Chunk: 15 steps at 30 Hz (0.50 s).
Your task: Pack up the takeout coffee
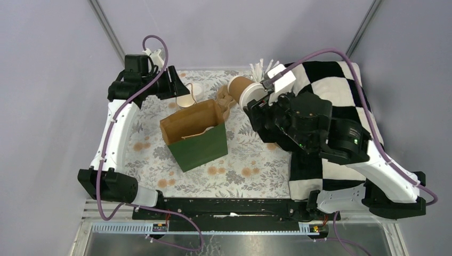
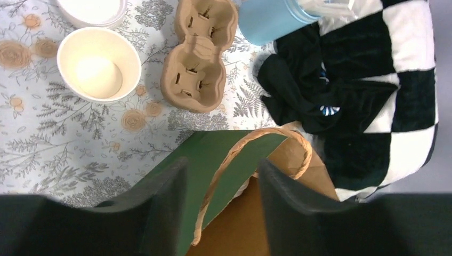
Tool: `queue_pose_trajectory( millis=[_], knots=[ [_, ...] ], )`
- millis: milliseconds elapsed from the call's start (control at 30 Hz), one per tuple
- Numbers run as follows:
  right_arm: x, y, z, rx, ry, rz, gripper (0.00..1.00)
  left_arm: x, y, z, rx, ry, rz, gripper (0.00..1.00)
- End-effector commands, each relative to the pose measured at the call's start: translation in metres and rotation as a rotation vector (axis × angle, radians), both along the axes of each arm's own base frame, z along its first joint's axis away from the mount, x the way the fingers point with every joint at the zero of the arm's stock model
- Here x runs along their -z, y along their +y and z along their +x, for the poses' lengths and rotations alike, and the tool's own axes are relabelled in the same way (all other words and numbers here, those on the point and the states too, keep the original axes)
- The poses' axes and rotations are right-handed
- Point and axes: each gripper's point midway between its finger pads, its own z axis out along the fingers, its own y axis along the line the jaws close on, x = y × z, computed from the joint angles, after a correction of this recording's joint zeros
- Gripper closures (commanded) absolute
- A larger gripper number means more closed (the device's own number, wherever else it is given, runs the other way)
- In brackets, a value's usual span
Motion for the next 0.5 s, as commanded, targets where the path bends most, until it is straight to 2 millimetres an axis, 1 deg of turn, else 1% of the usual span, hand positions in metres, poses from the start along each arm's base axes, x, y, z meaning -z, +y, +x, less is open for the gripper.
queue_pose_trajectory(
  millis=[0, 67, 100, 133, 167, 267, 333, 400, 467],
  knots=[
    [-0.014, -0.013, -0.006, 0.012, -0.014, 0.086, 0.59, -0.009, -0.010, 0.006, 0.018, -0.003, -0.104, 0.58],
    [-0.012, -0.014, -0.007, 0.008, -0.015, 0.091, 0.59, -0.009, -0.004, 0.005, -0.025, 0.029, -0.118, 0.80],
    [-0.011, -0.014, -0.007, 0.005, -0.016, 0.090, 0.59, -0.011, -0.001, 0.005, -0.063, 0.033, -0.123, 0.87],
    [-0.010, -0.013, -0.007, 0.002, -0.019, 0.090, 0.59, -0.016, 0.005, 0.004, -0.120, 0.032, -0.129, 0.95],
    [-0.009, -0.013, -0.007, -0.002, -0.022, 0.089, 0.59, -0.020, 0.013, 0.004, -0.193, 0.030, -0.136, 1.00],
    [-0.005, -0.008, -0.007, -0.021, -0.031, 0.083, 0.58, -0.047, 0.027, -0.004, -0.403, -0.018, -0.259, 1.00],
    [-0.002, -0.003, -0.007, -0.029, -0.030, 0.080, 0.58, -0.057, 0.034, -0.014, -0.550, -0.003, -0.393, 1.00],
    [0.001, 0.001, -0.007, -0.040, -0.030, 0.084, 0.58, -0.052, 0.038, -0.028, -0.687, 0.061, -0.547, 1.00],
    [0.005, 0.005, -0.008, -0.055, -0.021, 0.083, 0.58, -0.041, 0.042, -0.044, -0.816, 0.147, -0.688, 1.00]
  ],
)
